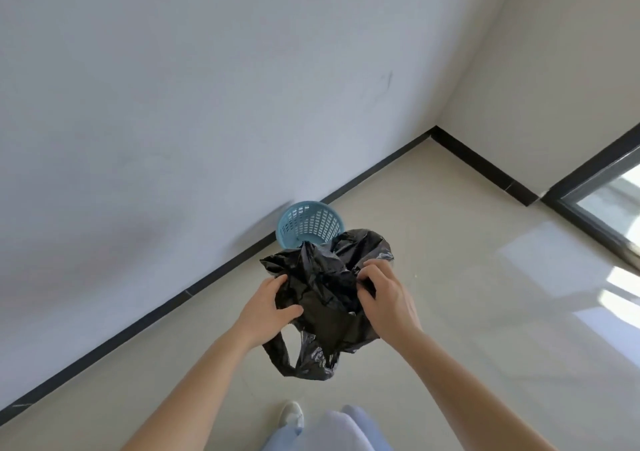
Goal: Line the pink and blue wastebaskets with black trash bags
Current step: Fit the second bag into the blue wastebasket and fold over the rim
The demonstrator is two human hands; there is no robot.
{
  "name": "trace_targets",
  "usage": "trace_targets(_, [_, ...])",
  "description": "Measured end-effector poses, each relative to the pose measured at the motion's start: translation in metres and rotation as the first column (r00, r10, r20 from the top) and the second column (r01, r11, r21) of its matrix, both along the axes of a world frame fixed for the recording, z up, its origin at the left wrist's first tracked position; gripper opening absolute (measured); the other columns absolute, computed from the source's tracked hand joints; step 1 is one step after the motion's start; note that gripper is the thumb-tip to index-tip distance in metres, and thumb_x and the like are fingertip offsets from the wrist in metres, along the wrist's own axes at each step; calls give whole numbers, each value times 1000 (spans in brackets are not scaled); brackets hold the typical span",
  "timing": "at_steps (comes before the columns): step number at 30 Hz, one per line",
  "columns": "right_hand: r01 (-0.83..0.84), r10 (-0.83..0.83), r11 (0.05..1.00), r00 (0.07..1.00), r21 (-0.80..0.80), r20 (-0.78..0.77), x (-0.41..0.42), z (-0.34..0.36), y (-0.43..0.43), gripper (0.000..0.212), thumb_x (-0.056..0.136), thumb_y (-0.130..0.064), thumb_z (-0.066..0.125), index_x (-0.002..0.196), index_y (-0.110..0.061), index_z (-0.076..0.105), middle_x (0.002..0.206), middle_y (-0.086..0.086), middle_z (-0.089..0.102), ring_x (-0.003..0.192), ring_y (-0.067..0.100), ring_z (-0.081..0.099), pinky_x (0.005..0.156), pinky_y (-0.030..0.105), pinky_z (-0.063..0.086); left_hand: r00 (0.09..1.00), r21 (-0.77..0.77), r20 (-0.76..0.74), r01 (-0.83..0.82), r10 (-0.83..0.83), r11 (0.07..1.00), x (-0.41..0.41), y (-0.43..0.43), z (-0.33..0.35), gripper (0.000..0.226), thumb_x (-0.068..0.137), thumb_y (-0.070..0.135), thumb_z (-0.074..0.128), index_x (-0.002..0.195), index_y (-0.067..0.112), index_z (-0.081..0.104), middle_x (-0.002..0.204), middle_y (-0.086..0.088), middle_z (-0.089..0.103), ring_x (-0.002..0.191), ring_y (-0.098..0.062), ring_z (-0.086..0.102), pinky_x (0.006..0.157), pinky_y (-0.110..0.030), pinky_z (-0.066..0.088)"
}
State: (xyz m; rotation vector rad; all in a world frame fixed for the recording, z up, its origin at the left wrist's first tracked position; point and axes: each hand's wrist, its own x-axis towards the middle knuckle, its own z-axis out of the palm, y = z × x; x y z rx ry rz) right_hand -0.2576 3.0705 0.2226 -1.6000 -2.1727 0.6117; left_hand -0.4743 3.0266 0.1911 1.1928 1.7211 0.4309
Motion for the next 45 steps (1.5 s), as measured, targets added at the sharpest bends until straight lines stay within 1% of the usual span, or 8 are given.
trace_targets(17, [-291, 305, 929, 952, -230, 29, -69, -287, 356, 3, 88, -10, 55, 89, -13, 57, 99, -1, 57, 84, 19, 54, 75, 29, 48, 826, -178, 90, -537, 557, 825, -24, 285, -283, 53, 90, 34, 54, 140, 24, 39, 146, -1, 42, 130, -23, 43, 106, -39, 36])
trace_targets(23, [-262, 295, 886, 955, -383, 30, -93, -439, 424, 14, 90, -18, 51, 81, -8, 53, 77, 8, 58, 70, 25, 51, 64, 35, 38, 638, 15, 22, -770, 770, 637, -39, 323, -412, 23, 87, 24, 58, 107, 20, 68, 81, 18, 63, 60, -3, 54, 55, -15, 40])
trace_targets(26, [-264, 337, 866, 935, -425, 106, -108, -514, 444, 30, 92, -20, 46, 64, -17, 33, 73, 0, 40, 70, 25, 45, 64, 35, 32, 615, 170, 50, -781, 787, 600, -44, 334, -457, 14, 82, 23, 64, 93, 25, 72, 90, 11, 70, 79, -5, 62, 71, -22, 47])
trace_targets(30, [-252, 399, 782, 905, -570, 149, -119, -587, 470, 27, 94, -21, 42, 72, -5, 48, 75, 13, 50, 76, 31, 54, 63, 36, 37, 727, 249, -18, -662, 687, 707, -44, 349, -496, 14, 77, 23, 71, 90, 28, 70, 91, 13, 66, 91, -11, 59, 81, -25, 41])
trace_targets(35, [-276, 358, 864, 925, -421, 128, -111, -578, 486, 45, 90, -20, 46, 51, -15, 25, 46, 2, 29, 44, 18, 29, 48, 31, 22, 739, 198, -25, -657, 674, 728, -55, 344, -494, 13, 72, 22, 76, 81, 31, 71, 86, 21, 65, 88, -11, 62, 73, -26, 41])
trace_targets(38, [-286, 325, 928, 935, -239, 144, -94, -538, 491, 42, 87, -22, 50, 49, -12, 35, 45, 4, 35, 45, 20, 34, 48, 31, 27, 793, 143, -84, -590, 604, 795, -66, 341, -480, 32, 71, 8, 73, 91, 33, 71, 92, 13, 69, 83, -27, 66, 66, -28, 45])
trace_targets(41, [-165, 172, 979, 984, -119, 52, -63, -515, 504, 26, 84, -18, 56, 62, -7, 63, 54, 11, 54, 56, 25, 48, 57, 33, 38, 828, 144, -108, -534, 550, 833, -74, 337, -473, 49, 70, -4, 64, 100, 35, 70, 106, 8, 67, 80, -19, 66, 70, -31, 49])
trace_targets(45, [127, -152, 962, 985, -242, -87, -26, -517, 517, 13, 79, -6, 59, 70, 0, 66, 66, 16, 60, 68, 20, 51, 63, 31, 37, 836, 172, -146, -504, 528, 846, -82, 331, -473, 59, 71, -8, 59, 105, 40, 67, 113, 19, 58, 84, -33, 66, 70, -35, 51])
